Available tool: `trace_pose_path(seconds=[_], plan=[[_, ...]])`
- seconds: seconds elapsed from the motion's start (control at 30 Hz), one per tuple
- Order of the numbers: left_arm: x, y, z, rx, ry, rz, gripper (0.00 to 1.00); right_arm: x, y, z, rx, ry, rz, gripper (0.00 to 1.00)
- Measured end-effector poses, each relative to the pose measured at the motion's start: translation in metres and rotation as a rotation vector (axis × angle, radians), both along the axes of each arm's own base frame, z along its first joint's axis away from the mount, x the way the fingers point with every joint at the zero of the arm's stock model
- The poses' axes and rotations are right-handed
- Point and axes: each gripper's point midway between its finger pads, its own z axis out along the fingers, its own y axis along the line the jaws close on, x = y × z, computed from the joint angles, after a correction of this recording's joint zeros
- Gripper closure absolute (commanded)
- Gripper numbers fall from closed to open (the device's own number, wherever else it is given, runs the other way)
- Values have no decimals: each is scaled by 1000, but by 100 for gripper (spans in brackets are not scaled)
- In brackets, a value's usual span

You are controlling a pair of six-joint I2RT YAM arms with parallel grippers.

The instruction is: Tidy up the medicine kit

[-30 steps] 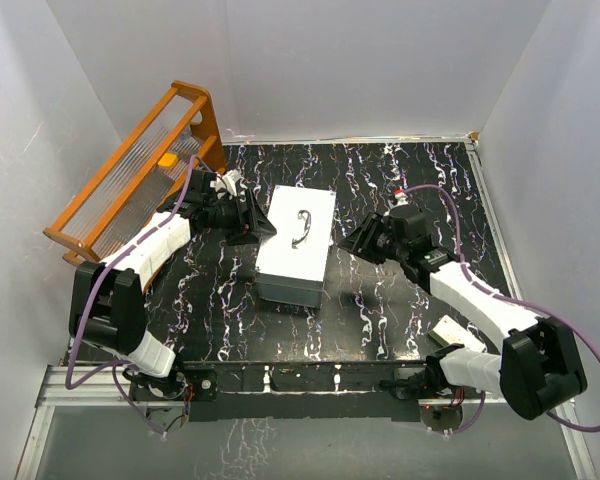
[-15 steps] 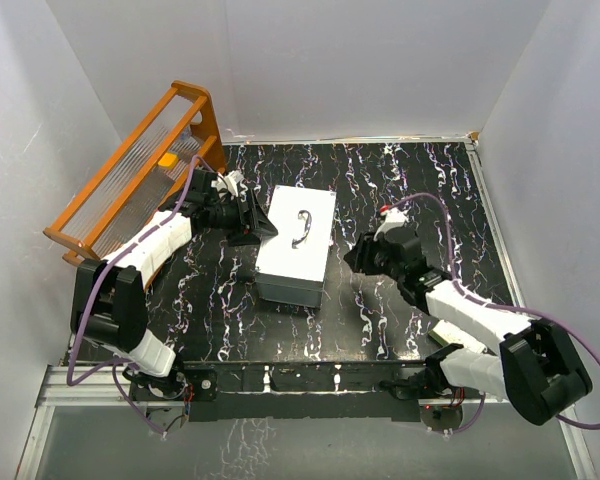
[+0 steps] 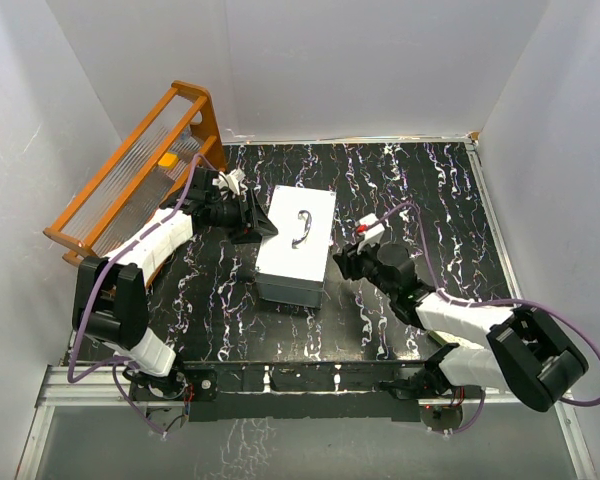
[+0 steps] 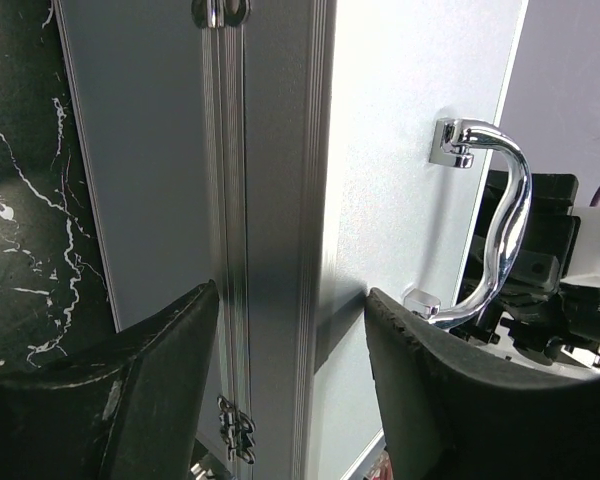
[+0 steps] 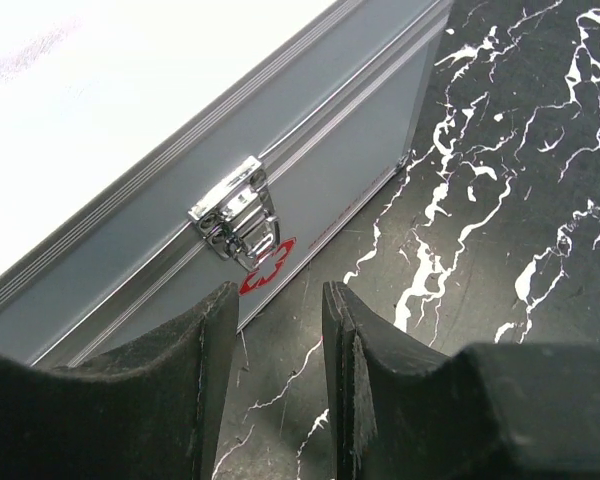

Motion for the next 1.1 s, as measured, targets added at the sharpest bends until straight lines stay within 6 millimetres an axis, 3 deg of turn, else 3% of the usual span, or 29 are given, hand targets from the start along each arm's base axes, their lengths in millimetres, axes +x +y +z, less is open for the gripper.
trace_pose_path(seconds=[0.53, 1.1], plan=[[0, 3, -2, 25, -7, -13, 39, 7, 8, -23, -82, -69, 66, 62], [0, 1, 0, 17, -14, -21, 44, 15, 8, -19, -79, -116, 38, 62]])
